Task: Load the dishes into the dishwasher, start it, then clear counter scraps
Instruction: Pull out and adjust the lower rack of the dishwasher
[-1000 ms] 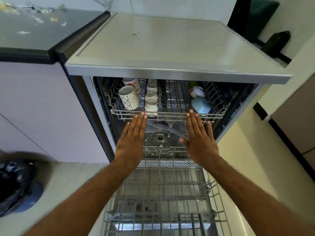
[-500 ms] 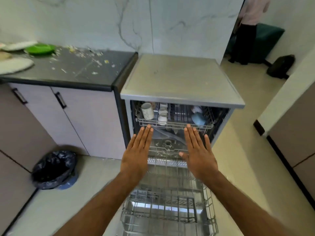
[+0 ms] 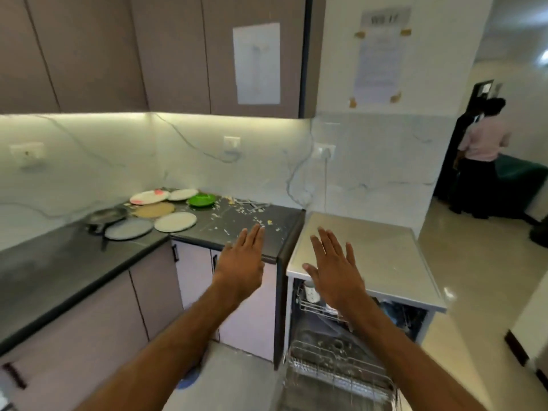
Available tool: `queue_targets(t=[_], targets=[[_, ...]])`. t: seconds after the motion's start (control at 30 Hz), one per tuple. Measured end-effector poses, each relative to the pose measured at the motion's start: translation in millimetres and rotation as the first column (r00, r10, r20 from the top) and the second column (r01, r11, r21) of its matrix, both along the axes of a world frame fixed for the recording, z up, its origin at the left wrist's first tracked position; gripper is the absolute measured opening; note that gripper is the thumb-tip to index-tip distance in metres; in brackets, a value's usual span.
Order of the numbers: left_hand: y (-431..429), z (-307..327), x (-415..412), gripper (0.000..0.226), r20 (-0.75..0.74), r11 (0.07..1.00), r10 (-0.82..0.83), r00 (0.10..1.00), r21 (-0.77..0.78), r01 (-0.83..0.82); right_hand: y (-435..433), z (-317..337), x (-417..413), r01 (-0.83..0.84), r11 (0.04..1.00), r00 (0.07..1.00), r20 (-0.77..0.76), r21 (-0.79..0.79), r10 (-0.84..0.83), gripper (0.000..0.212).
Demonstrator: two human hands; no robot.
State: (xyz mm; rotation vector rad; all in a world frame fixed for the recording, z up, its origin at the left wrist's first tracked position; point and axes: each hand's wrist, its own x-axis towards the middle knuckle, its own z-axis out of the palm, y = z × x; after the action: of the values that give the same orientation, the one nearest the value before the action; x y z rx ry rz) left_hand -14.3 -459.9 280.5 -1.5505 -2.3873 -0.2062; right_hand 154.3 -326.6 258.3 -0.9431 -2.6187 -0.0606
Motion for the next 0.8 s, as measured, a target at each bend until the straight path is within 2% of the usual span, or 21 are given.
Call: queue_targets(t=[0.13, 0.3, 0.57, 0.8], targets=[[-23.2, 34.6, -49.7, 0.073, -0.006, 0.997, 0.077, 0.997, 0.023, -0.077, -19.8, 38.0, -44.2, -0.043, 0.999, 0.999, 0.024, 0.031, 0.042, 0.065], [-34.2, 49.6, -118.7, 0.073, -0.027, 0.993, 0.118, 0.993, 0.025, -0.117, -22.5, 48.7, -112.1, -0.064, 0.998, 0.998, 0.031, 0.018, 0.063, 0.065], [-29.6, 53.9, -209.7, 0.069, -0.066, 0.996, 0.084, 0.994, -0.022, -0.085, -11.4, 47.6, -202.0, -0.036, 0.998, 0.999, 0.004, -0.054, 0.037, 0.065], [6.0, 32.1, -265.5, 0.066, -0.055, 0.999, 0.034, 0.998, -0.032, -0.035, 30.3, 32.4, -244.4, -0.004, 0.996, 1.0, -0.001, -0.089, 0.004, 0.061]])
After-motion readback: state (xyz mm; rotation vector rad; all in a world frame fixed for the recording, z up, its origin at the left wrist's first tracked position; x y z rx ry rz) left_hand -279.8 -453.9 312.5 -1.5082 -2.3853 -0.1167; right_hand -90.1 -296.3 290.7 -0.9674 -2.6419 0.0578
